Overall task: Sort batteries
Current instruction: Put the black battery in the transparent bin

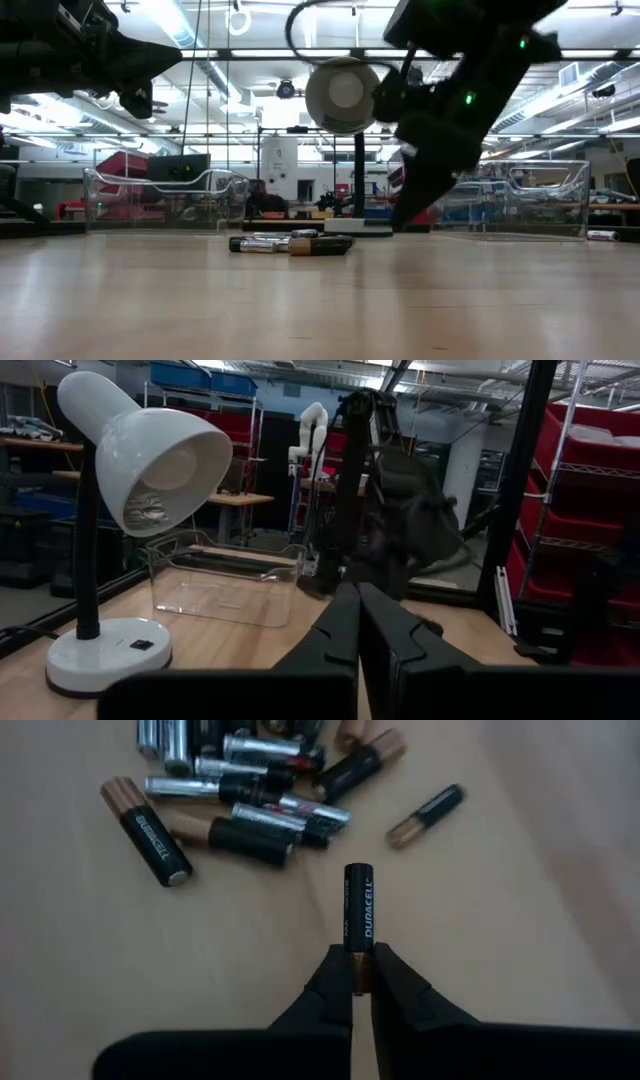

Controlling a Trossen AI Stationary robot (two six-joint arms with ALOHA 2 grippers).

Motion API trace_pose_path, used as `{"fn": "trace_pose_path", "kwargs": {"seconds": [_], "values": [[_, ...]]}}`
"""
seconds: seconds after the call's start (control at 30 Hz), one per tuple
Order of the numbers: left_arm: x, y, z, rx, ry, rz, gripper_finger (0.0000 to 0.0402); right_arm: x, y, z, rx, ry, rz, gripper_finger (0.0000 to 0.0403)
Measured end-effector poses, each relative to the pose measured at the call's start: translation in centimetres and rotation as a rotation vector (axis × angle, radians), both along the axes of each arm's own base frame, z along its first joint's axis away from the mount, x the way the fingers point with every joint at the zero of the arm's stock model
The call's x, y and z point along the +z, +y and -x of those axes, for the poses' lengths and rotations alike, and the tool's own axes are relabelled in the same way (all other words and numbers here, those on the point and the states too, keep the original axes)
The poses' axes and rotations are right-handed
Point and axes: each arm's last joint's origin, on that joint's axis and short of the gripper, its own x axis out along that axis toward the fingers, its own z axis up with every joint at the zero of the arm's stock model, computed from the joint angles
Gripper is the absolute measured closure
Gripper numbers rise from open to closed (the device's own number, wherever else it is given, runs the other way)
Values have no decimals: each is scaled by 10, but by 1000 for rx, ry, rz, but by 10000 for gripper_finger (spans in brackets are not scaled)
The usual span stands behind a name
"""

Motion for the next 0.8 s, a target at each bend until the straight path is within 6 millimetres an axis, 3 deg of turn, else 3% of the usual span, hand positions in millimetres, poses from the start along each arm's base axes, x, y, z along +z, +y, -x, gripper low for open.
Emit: {"fn": "trace_pose_path", "kwargs": {"seconds": [0.23,0.43,0.63,0.8], "values": [[0,0,0,-1,0,4,400,39,-5,14,-11,-62,6,395],[0,0,0,-1,0,4,400,81,-19,41,-83,-119,43,395],[0,0,0,-1,0,4,400,116,-48,82,-319,-146,-4,393],[0,0,0,-1,0,4,400,132,-76,114,-584,-176,-7,394]]}}
